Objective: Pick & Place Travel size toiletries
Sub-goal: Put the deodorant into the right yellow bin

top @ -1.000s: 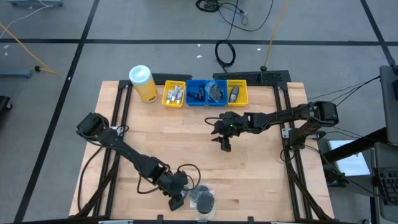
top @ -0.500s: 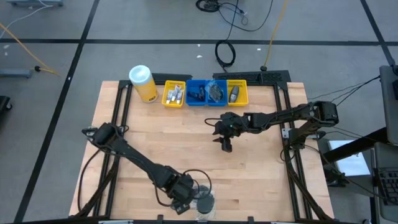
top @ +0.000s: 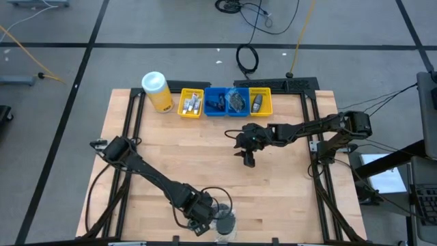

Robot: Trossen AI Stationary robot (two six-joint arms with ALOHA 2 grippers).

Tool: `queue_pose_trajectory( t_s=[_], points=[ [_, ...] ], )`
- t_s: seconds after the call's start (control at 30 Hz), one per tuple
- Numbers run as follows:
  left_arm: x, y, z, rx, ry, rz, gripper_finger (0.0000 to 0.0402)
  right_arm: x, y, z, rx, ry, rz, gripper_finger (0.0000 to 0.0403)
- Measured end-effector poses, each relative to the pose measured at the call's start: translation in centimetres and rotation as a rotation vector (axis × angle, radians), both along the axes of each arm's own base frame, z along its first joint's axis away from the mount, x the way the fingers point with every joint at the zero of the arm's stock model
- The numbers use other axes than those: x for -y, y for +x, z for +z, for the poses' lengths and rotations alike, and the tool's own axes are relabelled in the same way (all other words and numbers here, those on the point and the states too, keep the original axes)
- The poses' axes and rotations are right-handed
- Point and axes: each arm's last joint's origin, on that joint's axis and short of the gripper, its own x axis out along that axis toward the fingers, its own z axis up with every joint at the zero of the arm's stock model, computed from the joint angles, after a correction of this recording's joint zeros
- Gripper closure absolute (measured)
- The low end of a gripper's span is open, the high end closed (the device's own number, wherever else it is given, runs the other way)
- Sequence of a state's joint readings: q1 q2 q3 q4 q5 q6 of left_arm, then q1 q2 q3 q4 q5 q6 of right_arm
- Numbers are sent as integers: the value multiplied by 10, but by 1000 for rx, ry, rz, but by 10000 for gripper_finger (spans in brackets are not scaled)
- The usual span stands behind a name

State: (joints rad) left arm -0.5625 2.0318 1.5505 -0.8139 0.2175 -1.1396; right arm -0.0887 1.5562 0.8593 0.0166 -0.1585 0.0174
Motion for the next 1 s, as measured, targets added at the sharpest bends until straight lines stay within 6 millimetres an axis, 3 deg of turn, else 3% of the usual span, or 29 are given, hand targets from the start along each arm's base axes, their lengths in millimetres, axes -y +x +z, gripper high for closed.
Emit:
queue_pose_trajectory(
  t_s=[0.77, 1.0],
  points=[
    [8, 2, -27, -91, -36, -16, 172, 0, 0, 0, -2, -2, 2, 248],
    [12, 6, -48, -97, -39, -95, 171, 0, -1, -1, -12, -1, 1, 248]
  ],
)
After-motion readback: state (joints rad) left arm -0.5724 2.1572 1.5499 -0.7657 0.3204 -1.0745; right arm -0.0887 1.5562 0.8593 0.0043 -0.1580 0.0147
